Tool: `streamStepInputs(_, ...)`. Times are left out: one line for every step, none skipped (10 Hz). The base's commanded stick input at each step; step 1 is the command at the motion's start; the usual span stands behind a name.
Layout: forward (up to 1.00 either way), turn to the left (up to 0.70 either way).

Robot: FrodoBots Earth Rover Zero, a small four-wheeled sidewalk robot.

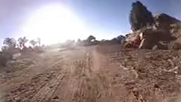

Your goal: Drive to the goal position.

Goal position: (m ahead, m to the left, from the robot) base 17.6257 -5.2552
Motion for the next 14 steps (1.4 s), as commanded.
streamStepInputs(0.5,0.42)
streamStepInputs(0.5,0.2)
streamStepInputs(0.5,0.0)
streamStepInputs(0.5,0.0)
streamStepInputs(0.5,0.0)
streamStepInputs(0.5,0.0)
streamStepInputs(0.5,0.0)
streamStepInputs(0.5,0.0)
streamStepInputs(0.5,0.0)
streamStepInputs(0.5,0.0)
streamStepInputs(0.5,0.0)
streamStepInputs(0.5,0.0)
streamStepInputs(0.5,0.0)
streamStepInputs(0.5,0.0)
